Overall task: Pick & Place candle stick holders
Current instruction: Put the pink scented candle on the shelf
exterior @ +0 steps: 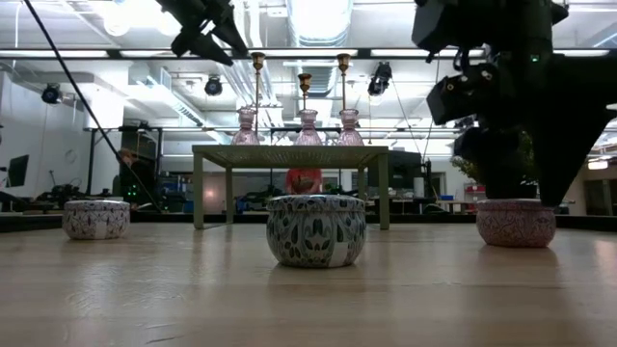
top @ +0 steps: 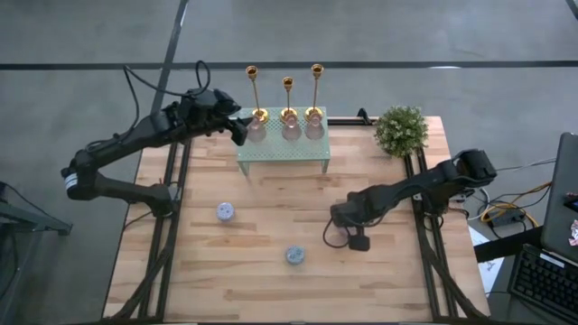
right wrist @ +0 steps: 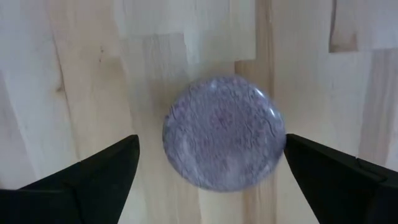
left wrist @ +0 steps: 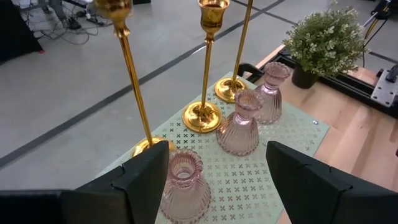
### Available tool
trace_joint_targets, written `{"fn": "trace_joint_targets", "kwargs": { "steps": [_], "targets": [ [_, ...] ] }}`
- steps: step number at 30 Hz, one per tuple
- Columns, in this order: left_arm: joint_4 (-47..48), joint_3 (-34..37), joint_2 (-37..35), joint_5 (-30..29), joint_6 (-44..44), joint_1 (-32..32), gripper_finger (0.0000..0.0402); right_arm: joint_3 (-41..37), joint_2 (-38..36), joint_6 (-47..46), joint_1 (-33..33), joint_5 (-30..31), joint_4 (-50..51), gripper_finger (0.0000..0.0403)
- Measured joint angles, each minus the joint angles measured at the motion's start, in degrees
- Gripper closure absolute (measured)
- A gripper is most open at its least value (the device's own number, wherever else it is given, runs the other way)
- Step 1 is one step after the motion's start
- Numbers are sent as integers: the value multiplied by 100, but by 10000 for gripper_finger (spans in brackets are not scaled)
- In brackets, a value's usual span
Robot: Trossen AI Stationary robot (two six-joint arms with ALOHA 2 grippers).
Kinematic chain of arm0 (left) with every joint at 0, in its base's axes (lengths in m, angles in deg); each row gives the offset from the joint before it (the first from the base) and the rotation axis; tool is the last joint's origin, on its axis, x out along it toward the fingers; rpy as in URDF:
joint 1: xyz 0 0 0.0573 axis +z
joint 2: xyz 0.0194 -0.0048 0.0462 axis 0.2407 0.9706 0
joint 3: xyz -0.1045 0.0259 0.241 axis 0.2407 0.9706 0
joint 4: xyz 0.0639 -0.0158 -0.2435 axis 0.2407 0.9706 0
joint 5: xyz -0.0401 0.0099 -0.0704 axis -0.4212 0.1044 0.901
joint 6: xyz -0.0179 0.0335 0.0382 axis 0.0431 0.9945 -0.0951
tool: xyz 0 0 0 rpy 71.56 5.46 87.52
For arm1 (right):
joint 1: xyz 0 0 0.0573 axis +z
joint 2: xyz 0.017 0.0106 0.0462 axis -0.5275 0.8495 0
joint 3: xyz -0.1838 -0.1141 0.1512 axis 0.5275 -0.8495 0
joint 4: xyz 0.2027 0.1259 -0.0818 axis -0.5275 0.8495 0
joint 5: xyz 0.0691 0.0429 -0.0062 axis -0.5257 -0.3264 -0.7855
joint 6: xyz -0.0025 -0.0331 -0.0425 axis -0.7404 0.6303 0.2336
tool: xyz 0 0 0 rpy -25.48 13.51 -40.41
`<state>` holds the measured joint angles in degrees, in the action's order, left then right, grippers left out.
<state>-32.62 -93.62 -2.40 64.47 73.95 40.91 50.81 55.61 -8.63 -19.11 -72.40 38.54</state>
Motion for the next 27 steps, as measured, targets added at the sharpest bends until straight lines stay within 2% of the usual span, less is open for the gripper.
{"fn": "trace_joint_targets", "kwargs": {
  "steps": [11, 19, 27],
  "targets": [
    [7, 0, -139, 0, 117, 0, 128, 100, 485, -32, 3, -46, -307, 11],
    [12, 0, -165, 0, 124, 0, 128, 102, 559, -92, 3, -53, -313, 12],
    [12, 0, -167, 0, 126, 0, 128, 100, 551, -738, 26, -42, -307, 12]
  ]
}}
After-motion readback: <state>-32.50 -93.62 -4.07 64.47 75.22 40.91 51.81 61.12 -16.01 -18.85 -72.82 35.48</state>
